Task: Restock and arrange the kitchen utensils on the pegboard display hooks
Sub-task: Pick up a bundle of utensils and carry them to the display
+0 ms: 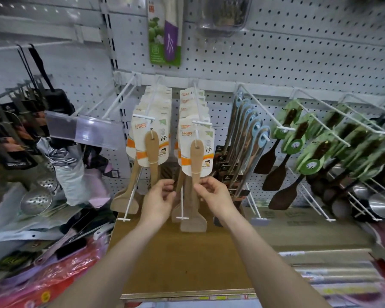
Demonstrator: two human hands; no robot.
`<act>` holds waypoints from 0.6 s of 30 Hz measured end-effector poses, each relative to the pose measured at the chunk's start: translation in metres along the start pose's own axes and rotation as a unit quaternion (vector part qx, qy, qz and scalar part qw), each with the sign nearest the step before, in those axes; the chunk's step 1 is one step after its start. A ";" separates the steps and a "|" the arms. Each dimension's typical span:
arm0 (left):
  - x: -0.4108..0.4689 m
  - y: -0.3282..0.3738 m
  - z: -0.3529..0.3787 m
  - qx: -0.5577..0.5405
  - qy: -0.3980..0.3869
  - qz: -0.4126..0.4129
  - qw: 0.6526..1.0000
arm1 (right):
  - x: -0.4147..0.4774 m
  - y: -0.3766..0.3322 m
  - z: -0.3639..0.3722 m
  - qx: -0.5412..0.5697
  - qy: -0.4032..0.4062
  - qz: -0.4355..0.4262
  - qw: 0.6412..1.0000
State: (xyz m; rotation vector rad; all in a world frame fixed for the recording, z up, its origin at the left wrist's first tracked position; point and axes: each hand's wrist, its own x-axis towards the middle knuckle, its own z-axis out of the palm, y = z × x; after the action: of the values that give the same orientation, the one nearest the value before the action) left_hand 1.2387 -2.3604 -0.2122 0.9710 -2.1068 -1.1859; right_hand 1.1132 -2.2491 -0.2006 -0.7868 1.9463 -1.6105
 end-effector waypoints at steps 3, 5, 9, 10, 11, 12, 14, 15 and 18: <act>0.011 -0.001 0.003 0.021 -0.027 0.006 0.999 | 0.006 0.004 0.004 -0.016 0.010 0.002 1.000; 0.018 0.000 0.006 0.031 -0.033 0.009 0.999 | 0.008 0.007 0.005 -0.025 0.022 0.007 0.999; 0.031 0.004 0.013 0.041 -0.024 0.007 0.999 | 0.014 0.010 0.010 -0.053 0.000 0.029 0.998; 0.035 0.005 0.016 0.044 -0.022 0.009 0.999 | 0.016 0.010 0.011 -0.066 -0.008 0.035 0.997; 0.038 0.006 0.018 0.049 -0.024 0.009 0.999 | 0.019 0.010 0.013 -0.074 -0.014 0.039 0.996; 0.040 0.008 0.020 0.054 -0.027 0.004 0.998 | 0.021 0.010 0.014 -0.077 -0.018 0.040 0.996; 0.045 0.008 0.022 0.059 -0.032 -0.009 0.998 | 0.024 0.011 0.017 -0.082 -0.026 0.042 0.995; 0.047 0.007 0.023 0.059 -0.035 -0.015 0.998 | 0.025 0.012 0.018 -0.082 -0.032 0.044 0.995; 0.048 0.004 0.023 0.053 -0.047 -0.021 0.997 | 0.026 0.015 0.023 -0.089 -0.040 0.052 0.994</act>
State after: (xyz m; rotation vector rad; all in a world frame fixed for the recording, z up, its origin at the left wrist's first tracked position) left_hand 1.1921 -2.3857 -0.2145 1.0309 -2.2519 -1.1715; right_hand 1.1091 -2.2813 -0.2202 -0.7915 2.0586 -1.3386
